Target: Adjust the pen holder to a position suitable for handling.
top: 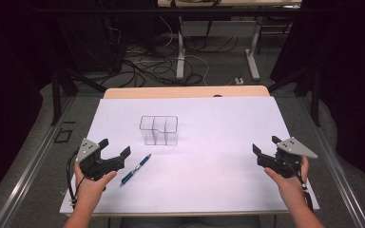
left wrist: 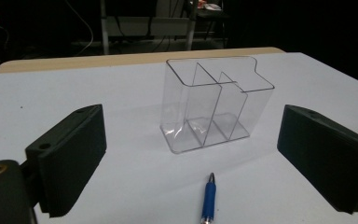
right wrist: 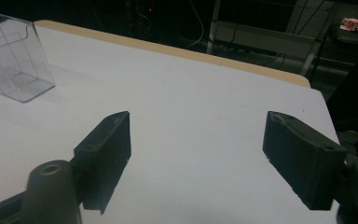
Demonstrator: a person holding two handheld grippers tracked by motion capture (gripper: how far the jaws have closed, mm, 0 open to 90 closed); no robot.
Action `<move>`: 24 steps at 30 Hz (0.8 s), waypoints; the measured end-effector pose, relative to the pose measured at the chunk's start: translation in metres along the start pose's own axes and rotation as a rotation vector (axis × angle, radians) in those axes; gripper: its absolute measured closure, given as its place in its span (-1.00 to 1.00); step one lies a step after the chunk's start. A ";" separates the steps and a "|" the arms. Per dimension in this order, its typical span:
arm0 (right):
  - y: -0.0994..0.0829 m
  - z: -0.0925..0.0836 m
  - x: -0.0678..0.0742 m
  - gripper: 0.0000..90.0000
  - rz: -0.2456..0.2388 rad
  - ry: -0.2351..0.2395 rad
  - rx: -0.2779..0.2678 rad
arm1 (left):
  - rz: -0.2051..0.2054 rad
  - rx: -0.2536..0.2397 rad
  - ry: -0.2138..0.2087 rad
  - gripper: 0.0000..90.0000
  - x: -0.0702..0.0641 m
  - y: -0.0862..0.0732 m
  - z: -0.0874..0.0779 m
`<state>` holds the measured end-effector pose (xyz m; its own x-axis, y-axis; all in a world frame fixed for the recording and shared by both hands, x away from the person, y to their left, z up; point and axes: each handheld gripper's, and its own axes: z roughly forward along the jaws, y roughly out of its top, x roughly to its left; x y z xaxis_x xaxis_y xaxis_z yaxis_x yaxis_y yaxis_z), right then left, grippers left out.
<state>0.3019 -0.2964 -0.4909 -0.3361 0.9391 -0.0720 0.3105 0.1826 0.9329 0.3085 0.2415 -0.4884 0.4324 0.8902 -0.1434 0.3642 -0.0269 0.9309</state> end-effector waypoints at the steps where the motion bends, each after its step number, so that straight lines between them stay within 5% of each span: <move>1: 0.000 -0.001 0.001 -0.43 -0.003 -0.003 0.014 | -0.010 -0.009 -0.001 -0.71 0.000 0.002 0.001; 6: 0.001 -0.002 0.004 -0.27 -0.016 0.002 0.017 | -0.041 -0.032 0.004 -0.53 -0.003 0.010 0.011; 12: 0.002 -0.001 0.008 -0.19 -0.033 0.011 0.005 | -0.081 0.001 0.029 -0.26 -0.005 0.015 0.022; 24: -0.001 0.002 0.010 -0.18 -0.044 0.043 0.009 | -0.191 0.042 0.058 0.15 0.010 0.030 0.046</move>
<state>0.2997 -0.2863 -0.4929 -0.3870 0.9169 -0.0973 0.3025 0.2259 0.9260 0.3617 0.2283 -0.4772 0.3046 0.9056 -0.2951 0.4691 0.1270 0.8739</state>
